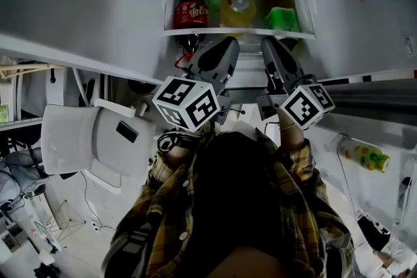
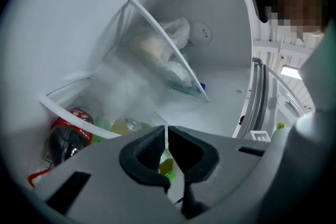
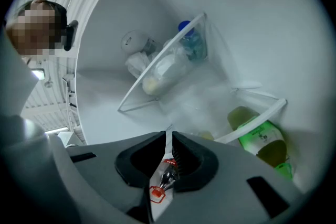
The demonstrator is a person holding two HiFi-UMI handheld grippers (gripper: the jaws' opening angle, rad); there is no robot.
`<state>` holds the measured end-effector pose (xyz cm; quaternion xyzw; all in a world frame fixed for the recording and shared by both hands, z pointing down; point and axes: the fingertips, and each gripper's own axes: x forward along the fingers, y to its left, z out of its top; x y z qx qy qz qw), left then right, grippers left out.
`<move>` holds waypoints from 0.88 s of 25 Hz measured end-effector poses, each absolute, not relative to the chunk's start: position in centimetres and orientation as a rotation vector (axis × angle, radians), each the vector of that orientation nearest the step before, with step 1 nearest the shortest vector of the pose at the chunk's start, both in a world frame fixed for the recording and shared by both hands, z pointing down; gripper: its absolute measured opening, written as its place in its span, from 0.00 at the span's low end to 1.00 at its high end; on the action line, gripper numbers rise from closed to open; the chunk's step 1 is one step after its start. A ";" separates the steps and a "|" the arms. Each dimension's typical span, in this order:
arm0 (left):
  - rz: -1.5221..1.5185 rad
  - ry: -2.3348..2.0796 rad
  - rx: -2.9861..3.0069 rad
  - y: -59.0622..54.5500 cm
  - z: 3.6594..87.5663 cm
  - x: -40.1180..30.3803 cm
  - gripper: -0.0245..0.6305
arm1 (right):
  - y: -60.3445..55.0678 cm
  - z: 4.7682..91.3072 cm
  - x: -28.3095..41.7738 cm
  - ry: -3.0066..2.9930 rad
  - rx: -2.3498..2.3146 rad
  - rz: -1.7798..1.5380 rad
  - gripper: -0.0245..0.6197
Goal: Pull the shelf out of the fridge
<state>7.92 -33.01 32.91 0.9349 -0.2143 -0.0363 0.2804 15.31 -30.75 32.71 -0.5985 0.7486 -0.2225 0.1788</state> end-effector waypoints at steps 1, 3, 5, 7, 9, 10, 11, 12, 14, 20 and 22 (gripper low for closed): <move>-0.093 -0.569 2.494 -33.0 33.2 8.0 0.05 | -30.8 33.1 15.3 2.112 -1.679 -0.656 0.09; -0.089 -0.556 2.464 -33.0 33.7 8.1 0.10 | -31.0 33.8 15.3 2.103 -1.648 -0.708 0.15; -0.084 -0.543 2.433 -33.0 34.2 8.2 0.15 | -31.1 34.4 15.3 2.093 -1.623 -0.746 0.17; -0.078 -0.532 2.405 -33.1 34.7 8.3 0.20 | -31.3 34.8 15.4 2.080 -1.608 -0.780 0.20; -0.076 -0.516 2.373 -33.2 35.2 8.4 0.26 | -31.5 35.2 15.3 2.061 -1.587 -0.826 0.24; -0.075 -0.509 2.357 -33.2 35.5 8.5 0.29 | -31.6 35.5 15.3 2.048 -1.574 -0.850 0.26; -0.073 -0.502 2.342 -33.3 35.7 8.6 0.32 | -31.7 35.7 15.3 2.034 -1.561 -0.872 0.27; -0.071 -0.496 2.328 -33.3 36.0 8.6 0.33 | -31.8 36.0 15.3 2.021 -1.549 -0.892 0.28; -0.071 -0.479 2.293 -33.4 36.5 8.8 0.34 | -31.9 36.4 15.4 1.994 -1.521 -0.932 0.29; -0.089 -0.475 2.196 -34.3 37.7 9.2 0.35 | -32.6 37.2 15.6 1.948 -1.461 -0.995 0.29; -0.099 -0.494 2.178 -34.9 38.0 9.3 0.34 | -33.0 37.4 15.8 1.928 -1.446 -1.010 0.29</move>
